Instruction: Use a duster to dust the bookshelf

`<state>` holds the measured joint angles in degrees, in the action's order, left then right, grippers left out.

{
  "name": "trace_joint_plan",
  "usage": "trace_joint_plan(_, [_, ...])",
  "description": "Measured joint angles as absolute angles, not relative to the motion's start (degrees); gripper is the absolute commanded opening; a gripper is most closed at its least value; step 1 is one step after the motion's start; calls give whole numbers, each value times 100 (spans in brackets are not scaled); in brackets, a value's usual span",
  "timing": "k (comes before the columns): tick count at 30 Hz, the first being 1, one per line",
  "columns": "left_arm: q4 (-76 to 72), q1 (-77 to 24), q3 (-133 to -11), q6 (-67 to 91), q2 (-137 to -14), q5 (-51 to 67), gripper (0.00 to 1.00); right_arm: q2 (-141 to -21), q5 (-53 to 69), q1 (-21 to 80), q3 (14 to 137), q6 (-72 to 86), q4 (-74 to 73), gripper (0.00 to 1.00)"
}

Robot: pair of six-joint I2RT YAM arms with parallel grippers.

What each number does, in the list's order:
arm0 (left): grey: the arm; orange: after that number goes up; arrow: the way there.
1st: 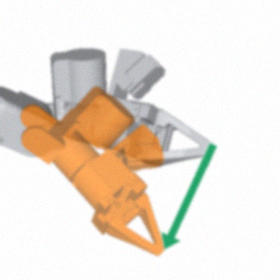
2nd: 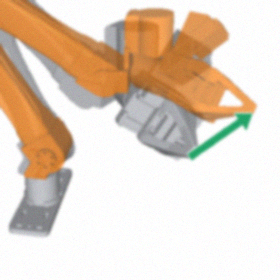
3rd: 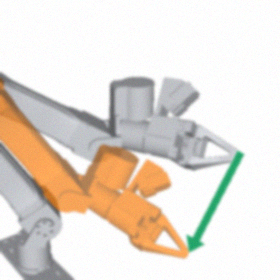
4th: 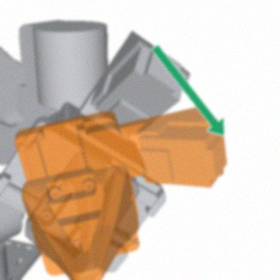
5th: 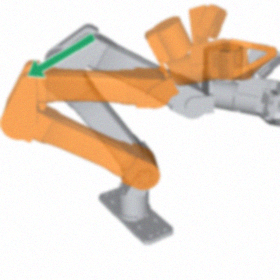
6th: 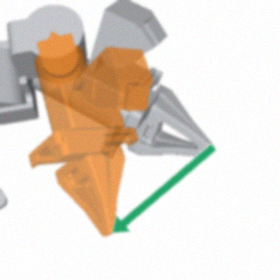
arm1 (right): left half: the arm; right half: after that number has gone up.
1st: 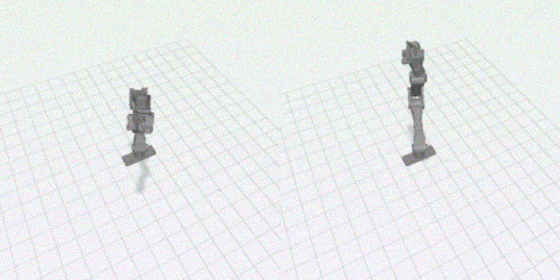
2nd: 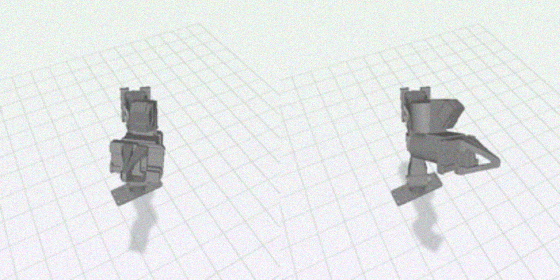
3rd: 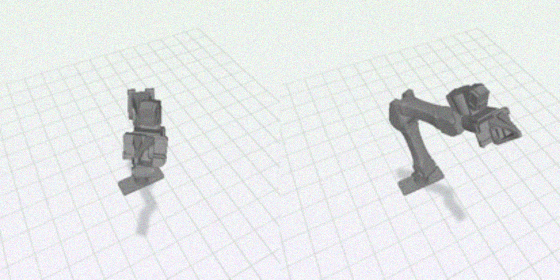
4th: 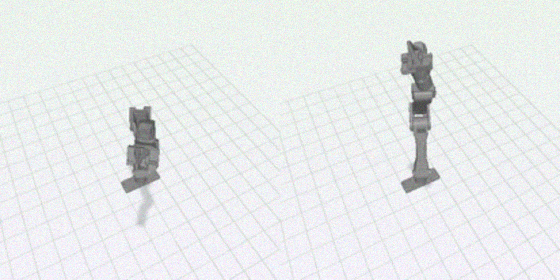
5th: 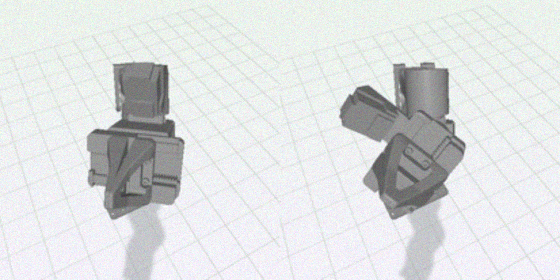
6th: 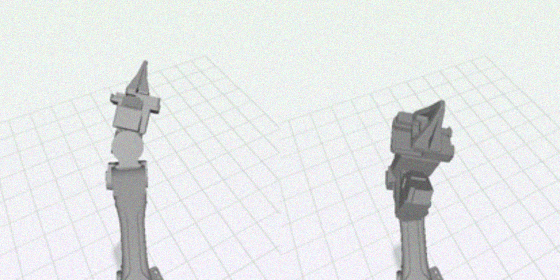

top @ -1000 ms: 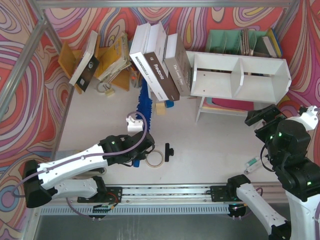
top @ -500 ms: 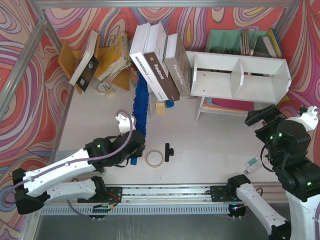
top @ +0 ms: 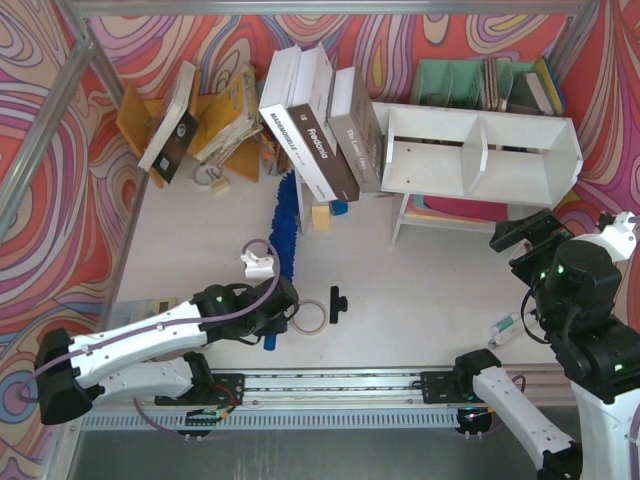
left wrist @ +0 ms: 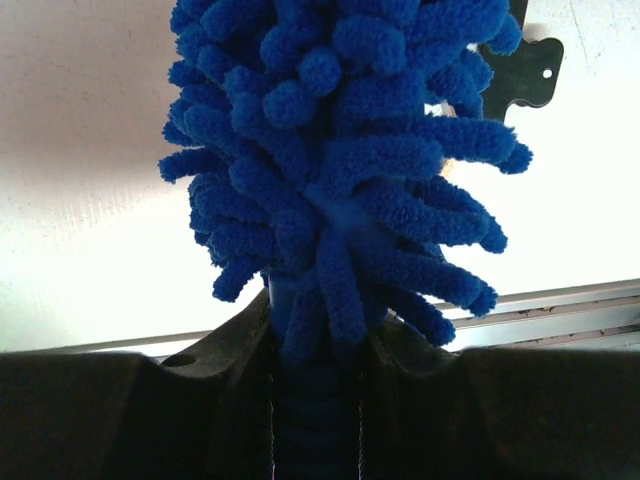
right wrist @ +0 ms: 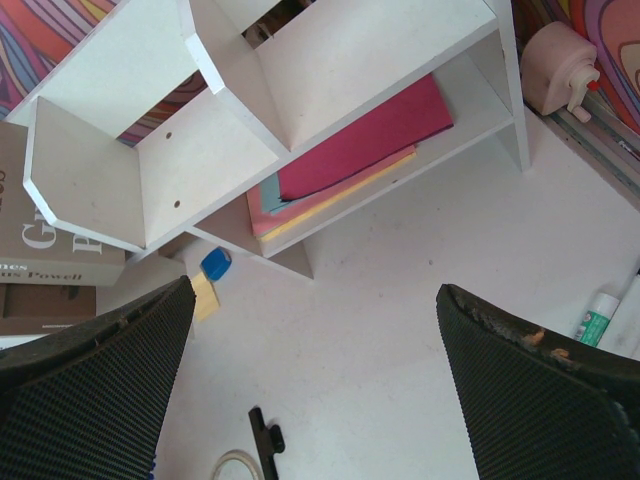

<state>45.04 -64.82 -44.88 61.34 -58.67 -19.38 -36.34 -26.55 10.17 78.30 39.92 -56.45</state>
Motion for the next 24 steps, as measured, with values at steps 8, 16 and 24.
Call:
trace_joint_plan(8, [5177, -6493, -4735, 6305, -4941, -2255, 0, -3634, -2652, 1017, 7830, 3992, -5645, 94])
trace_joint_plan(16, [5638, -6871, -5166, 6281, -3686, -3253, 0, -3636, -2650, 1017, 7824, 3994, -5642, 94])
trace_joint_plan(24, [4958, -7030, -5277, 5330, -3035, -3924, 0, -3645, -2648, 1017, 7787, 3992, -5638, 94])
